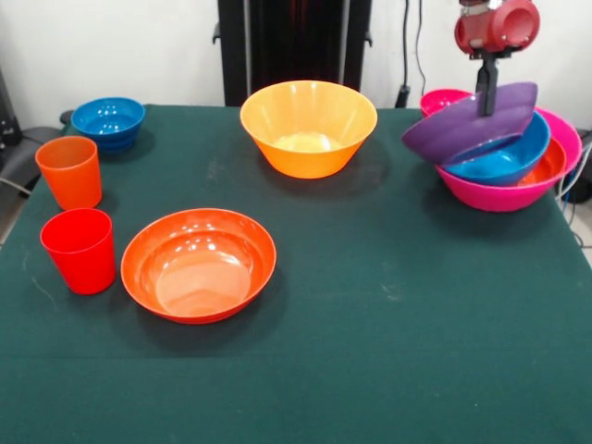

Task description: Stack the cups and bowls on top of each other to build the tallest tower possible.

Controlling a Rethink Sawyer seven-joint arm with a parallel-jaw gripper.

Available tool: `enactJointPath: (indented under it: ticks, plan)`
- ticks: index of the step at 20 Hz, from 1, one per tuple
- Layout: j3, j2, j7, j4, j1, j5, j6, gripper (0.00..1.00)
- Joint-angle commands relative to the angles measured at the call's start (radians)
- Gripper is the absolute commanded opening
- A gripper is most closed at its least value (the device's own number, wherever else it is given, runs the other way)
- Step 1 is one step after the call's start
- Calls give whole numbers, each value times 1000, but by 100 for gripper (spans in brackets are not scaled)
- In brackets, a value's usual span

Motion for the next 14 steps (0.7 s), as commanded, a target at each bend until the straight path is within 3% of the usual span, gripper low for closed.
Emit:
enactJointPath:
  ticks: [1, 9, 14]
  plan:
    - [11, 93, 107, -50, 36, 30, -52, 0]
    - [36, 58, 151, 6, 41, 1, -39, 0]
    - [52, -24, 169, 82, 58, -7, 18, 0]
